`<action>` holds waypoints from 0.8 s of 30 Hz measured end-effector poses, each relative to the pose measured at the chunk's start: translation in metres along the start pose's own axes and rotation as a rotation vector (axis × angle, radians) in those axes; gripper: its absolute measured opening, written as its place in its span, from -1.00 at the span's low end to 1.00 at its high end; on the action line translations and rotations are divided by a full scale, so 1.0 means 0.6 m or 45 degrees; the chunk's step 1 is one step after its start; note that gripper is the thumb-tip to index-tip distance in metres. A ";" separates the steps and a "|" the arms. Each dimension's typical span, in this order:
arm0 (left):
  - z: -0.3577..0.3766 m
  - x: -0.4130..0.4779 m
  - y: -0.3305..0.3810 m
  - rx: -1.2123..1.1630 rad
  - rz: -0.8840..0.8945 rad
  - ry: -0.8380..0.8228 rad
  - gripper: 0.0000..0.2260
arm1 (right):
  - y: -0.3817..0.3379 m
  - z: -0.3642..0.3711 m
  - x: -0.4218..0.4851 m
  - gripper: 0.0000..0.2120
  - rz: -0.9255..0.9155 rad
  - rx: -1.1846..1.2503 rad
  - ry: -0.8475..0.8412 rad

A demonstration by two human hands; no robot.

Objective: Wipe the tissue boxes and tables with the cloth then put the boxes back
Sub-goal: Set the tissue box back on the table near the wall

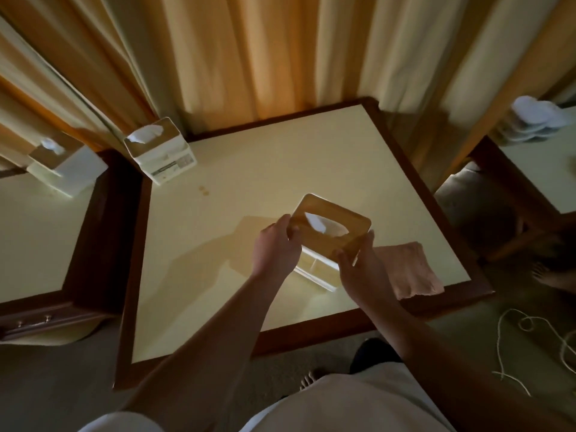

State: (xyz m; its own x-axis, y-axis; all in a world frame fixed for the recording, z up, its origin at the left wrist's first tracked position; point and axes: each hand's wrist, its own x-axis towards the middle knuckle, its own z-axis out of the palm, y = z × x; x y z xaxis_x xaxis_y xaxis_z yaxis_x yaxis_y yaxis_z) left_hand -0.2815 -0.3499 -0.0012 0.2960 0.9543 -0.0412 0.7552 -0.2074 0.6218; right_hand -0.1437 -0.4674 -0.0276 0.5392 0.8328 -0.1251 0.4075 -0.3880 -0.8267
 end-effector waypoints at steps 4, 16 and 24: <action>0.002 0.066 0.029 0.004 0.039 -0.001 -0.76 | -0.024 -0.024 0.059 -0.37 0.050 0.019 0.012; 0.038 0.331 0.168 0.008 0.073 -0.006 -0.77 | -0.057 -0.104 0.363 -0.34 0.134 -0.056 0.036; 0.103 0.496 0.213 -0.004 0.026 -0.014 -0.76 | -0.035 -0.111 0.538 -0.31 0.103 -0.056 0.108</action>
State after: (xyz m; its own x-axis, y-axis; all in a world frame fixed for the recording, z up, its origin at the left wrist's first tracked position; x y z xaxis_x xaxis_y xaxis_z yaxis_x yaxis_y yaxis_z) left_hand -0.0606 -0.1060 0.0178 0.3179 0.9474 -0.0370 0.7473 -0.2263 0.6248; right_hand 0.0710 -0.2166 -0.0143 0.6314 0.7623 -0.1422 0.3911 -0.4714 -0.7905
